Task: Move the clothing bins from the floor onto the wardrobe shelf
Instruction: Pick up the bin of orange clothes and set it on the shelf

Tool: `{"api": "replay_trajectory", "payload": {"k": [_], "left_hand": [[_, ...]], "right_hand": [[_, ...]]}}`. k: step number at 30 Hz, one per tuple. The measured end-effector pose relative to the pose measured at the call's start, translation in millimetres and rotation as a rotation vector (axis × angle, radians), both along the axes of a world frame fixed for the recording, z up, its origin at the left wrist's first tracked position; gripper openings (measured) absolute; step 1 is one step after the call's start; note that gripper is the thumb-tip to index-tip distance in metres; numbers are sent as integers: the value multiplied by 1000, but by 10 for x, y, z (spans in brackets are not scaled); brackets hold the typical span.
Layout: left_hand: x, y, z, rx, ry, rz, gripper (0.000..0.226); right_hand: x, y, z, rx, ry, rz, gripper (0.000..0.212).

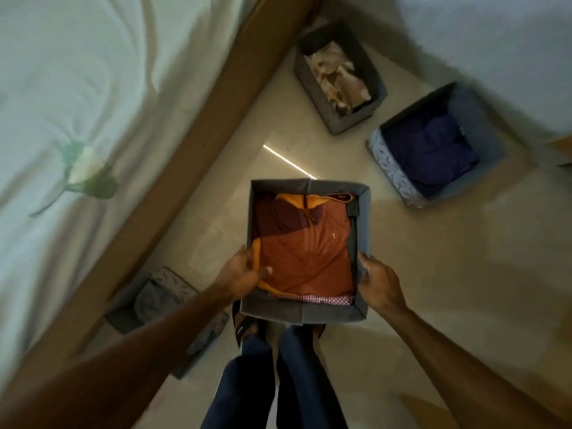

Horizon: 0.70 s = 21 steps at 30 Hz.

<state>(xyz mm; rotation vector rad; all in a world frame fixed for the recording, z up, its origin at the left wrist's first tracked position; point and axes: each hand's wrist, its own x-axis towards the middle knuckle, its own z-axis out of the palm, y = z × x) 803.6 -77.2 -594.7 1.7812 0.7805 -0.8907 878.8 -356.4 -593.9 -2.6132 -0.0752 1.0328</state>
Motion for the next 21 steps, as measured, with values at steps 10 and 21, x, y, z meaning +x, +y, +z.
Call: {"api": "replay_trajectory", "payload": {"k": [10,21], "left_hand": [[-10,-232,2894,27,-83,-184,48],[878,-1117,4430,100,-217,-389,45]], "right_hand": [[-473,-418,2935,-3,-95,-257,49],[-218,-1254,4237,77,-231,-484,52]]}}
